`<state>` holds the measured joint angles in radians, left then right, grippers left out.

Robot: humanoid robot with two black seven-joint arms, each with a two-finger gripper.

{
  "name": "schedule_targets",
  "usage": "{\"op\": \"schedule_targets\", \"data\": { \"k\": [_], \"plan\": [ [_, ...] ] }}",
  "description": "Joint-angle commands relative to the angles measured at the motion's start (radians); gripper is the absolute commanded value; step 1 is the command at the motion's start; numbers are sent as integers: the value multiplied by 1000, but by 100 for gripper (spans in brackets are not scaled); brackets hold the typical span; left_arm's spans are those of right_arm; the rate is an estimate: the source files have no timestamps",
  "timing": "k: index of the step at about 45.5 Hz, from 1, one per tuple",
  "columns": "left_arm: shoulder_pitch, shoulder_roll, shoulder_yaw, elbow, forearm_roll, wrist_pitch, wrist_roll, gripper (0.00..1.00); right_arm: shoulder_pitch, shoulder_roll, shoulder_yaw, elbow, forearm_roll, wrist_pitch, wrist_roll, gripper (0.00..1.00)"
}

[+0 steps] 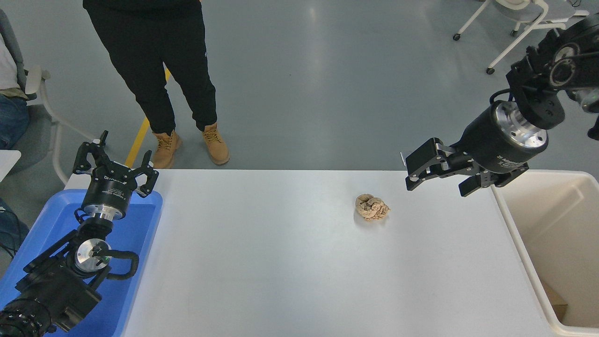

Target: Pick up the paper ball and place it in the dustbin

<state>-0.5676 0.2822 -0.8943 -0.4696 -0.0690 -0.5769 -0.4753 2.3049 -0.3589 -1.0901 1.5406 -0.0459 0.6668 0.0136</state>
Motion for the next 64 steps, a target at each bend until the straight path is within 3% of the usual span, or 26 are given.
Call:
{"op": "schedule_targets", "data": {
  "k": [1,21,32,45,64],
  "plan": [
    [0,0,0,0,0,0,0,99,-41,38,82,-43,57,-3,0,100],
    [0,0,0,-1,0,0,0,99,-125,93,95,-180,38,-101,-1,100],
    [0,0,0,0,0,-1,0,99,-205,227,114,-336,40,-266,-1,100],
    [0,0,0,0,0,0,0,99,-341,357,119,-551,60,-355,-1,100],
    [0,0,0,-1,0,0,0,99,-708,359,131,-922,58,-385,2,100]
  ]
}}
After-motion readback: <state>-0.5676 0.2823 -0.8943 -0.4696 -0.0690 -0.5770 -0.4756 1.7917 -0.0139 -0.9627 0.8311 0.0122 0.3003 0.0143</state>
